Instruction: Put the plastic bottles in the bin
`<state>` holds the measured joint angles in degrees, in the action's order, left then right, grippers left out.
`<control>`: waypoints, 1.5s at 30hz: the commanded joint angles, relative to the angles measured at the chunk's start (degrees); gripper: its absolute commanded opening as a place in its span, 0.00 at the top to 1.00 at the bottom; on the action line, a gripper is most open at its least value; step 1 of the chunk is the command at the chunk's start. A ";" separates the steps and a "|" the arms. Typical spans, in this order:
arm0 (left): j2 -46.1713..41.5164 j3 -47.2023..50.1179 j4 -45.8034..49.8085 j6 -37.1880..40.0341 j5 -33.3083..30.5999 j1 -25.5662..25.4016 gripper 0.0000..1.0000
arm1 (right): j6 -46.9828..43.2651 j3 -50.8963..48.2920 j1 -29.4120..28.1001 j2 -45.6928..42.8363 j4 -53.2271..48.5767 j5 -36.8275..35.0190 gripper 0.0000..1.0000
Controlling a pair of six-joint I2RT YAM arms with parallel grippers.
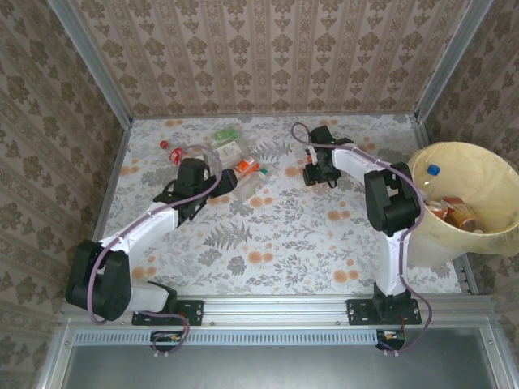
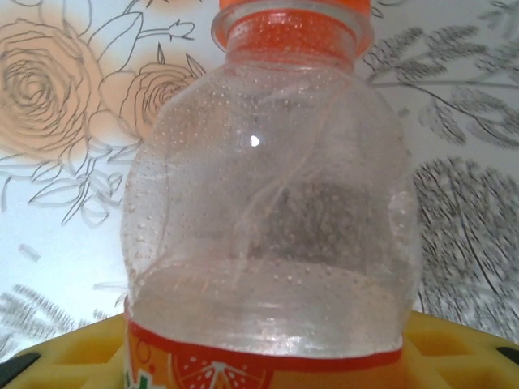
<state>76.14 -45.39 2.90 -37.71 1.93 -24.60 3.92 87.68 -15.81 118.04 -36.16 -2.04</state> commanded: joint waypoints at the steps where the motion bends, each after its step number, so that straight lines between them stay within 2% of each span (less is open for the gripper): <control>1: 0.65 -0.71 -2.80 2.86 4.00 0.10 0.00 | 3.19 -2.96 -0.45 -9.43 1.71 1.94 0.47; 7: 1.67 -2.60 -2.03 6.94 5.66 -1.17 0.00 | 7.06 -8.18 -0.47 -21.63 5.07 4.37 0.50; 14: 5.56 -8.36 5.02 12.96 2.08 -5.12 0.00 | 9.69 -10.05 -0.45 -32.52 9.78 7.52 0.54; 18: 8.51 -11.88 8.65 15.65 -2.33 -7.07 0.00 | 10.00 -9.36 -0.45 -37.20 9.19 8.38 0.54; 29: 20.88 -22.81 16.98 24.50 -4.55 -10.57 0.01 | 9.63 -5.59 -0.37 -49.41 3.70 4.39 0.54; 34: 24.93 -26.49 19.28 26.39 -11.16 -13.12 0.01 | 8.75 -5.32 -0.07 -54.53 1.76 -0.65 0.55; 36: 26.25 -27.09 19.71 26.54 -14.25 -13.78 0.00 | 8.28 -5.04 0.81 -56.42 0.19 -2.45 0.55; 40: 29.05 -29.50 22.69 26.08 -14.31 -13.81 0.00 | 7.47 -3.69 5.35 -59.85 -3.58 -4.43 0.55; 45: 29.66 -29.59 23.62 25.15 -14.35 -13.91 0.00 | 6.27 -0.89 15.92 -63.01 -10.60 -6.93 0.55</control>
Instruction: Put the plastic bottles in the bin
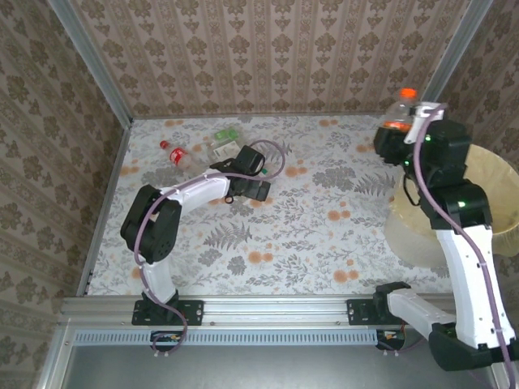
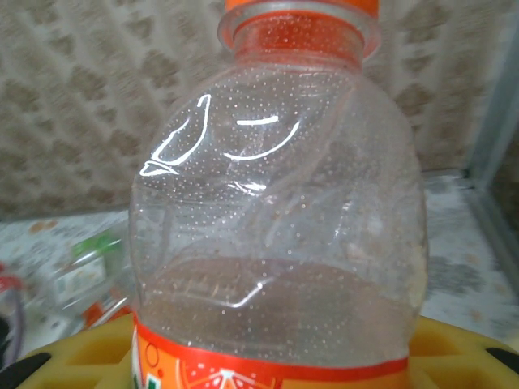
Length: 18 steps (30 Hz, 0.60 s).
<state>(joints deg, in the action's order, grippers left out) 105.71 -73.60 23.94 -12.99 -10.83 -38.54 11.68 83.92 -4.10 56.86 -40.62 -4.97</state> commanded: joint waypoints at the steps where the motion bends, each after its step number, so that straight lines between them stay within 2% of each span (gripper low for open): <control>1: -0.01 -1.20 2.61 0.42 -1.31 0.01 0.00 | -1.53 3.81 6.53 -1.63 -8.11 -4.91 0.56; 3: -0.15 -0.92 2.61 0.51 -0.39 0.00 0.00 | -0.40 7.07 12.28 -0.24 -14.15 -7.36 0.58; 5: -0.23 -0.76 2.94 0.45 0.20 -0.08 0.00 | 0.05 10.00 16.17 1.57 -20.17 -8.47 0.56; 9: -0.50 -0.23 3.21 0.17 0.82 -0.06 0.00 | 0.66 10.56 19.35 4.07 -25.42 -14.71 0.51; 11: -0.67 0.05 3.24 0.01 1.24 -0.11 0.00 | 0.84 9.30 19.95 4.64 -25.46 -15.46 0.50; 13: -0.90 0.22 3.13 -0.10 1.94 -0.12 0.00 | 1.20 7.81 19.92 5.16 -24.66 -14.29 0.45; 18: -1.76 1.53 2.18 -0.19 2.98 -0.13 0.00 | 1.46 5.24 19.93 5.89 -20.92 -7.54 0.23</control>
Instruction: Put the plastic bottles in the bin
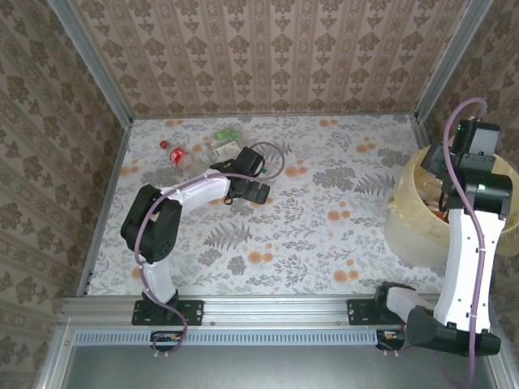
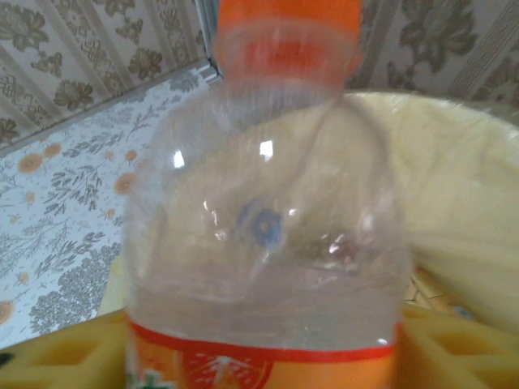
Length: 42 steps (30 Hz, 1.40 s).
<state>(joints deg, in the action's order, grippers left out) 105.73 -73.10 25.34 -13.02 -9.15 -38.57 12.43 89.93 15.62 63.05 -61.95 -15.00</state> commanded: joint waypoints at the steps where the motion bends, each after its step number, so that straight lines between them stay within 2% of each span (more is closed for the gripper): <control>1: -1.93 1.23 0.73 -0.17 1.26 -0.04 0.00 | 0.81 -0.90 0.22 -0.29 0.85 2.94 0.21; 8: -2.03 2.04 0.34 -0.26 1.24 -0.06 0.00 | 1.29 -1.52 0.23 -1.36 3.16 6.14 0.17; 16: -1.84 2.11 0.28 -0.07 1.38 -0.07 0.05 | 3.06 -7.22 0.01 -6.54 12.62 21.48 0.05; 18: -1.67 2.08 0.29 -0.26 0.81 -0.10 0.06 | 3.68 -7.59 -0.27 -6.93 13.60 23.04 0.00; 23: -0.83 1.41 -0.21 -0.17 0.73 -0.14 0.08 | 4.08 -7.99 -2.01 -6.75 14.59 24.88 0.00; 30: 2.60 -1.99 0.49 0.80 -0.88 -0.43 0.11 | 4.09 -10.85 -9.32 -6.80 19.38 28.90 0.00; 35: 4.53 -3.70 0.79 1.68 -2.74 -1.60 0.12 | 3.35 -11.71 -16.77 -4.95 22.18 27.24 0.00; 42: 6.04 -3.80 0.69 1.09 -4.57 -2.19 0.17 | 6.13 -12.52 -23.85 -1.58 25.91 23.98 0.00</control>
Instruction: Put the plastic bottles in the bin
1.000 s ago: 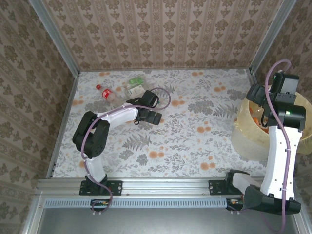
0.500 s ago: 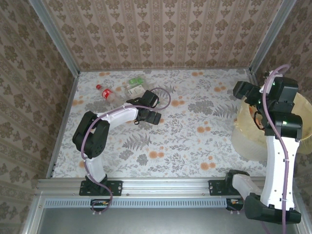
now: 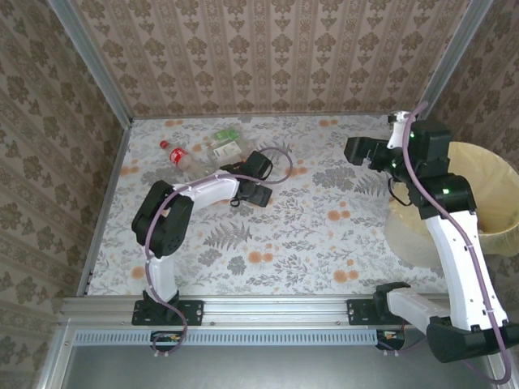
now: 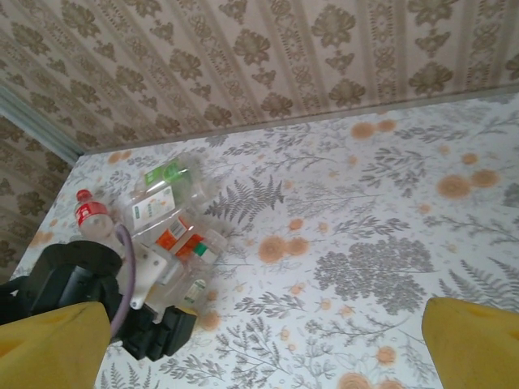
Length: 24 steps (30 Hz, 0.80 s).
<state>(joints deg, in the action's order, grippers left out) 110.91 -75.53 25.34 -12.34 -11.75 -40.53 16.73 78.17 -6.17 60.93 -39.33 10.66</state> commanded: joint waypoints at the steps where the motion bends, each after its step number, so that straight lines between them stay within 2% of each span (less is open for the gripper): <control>1: 1.09 -1.40 0.80 0.39 -1.77 -0.24 0.17 | 1.86 -0.87 -3.04 0.89 3.79 -1.69 0.00; 9: 2.23 -1.65 0.83 -0.65 -1.83 -0.27 0.26 | 1.97 -0.65 -7.20 2.77 5.31 -2.63 0.00; 13: 2.37 -1.49 0.50 -1.47 -2.20 -0.29 0.38 | 1.94 -1.15 -7.97 3.28 5.53 -3.36 0.00; 17: 0.52 -0.86 0.25 -1.92 -2.72 -0.29 0.42 | 1.92 -1.72 -8.55 3.58 5.74 -3.43 0.00; 24: -4.85 1.91 -2.20 -2.34 -2.49 -0.35 0.54 | 1.88 -1.88 -8.70 3.06 5.18 -6.35 0.00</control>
<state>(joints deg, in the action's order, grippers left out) 110.34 -74.63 24.75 -13.50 -13.37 -40.53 18.06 77.01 -14.52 64.47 -35.27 6.24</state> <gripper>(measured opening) 0.578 0.999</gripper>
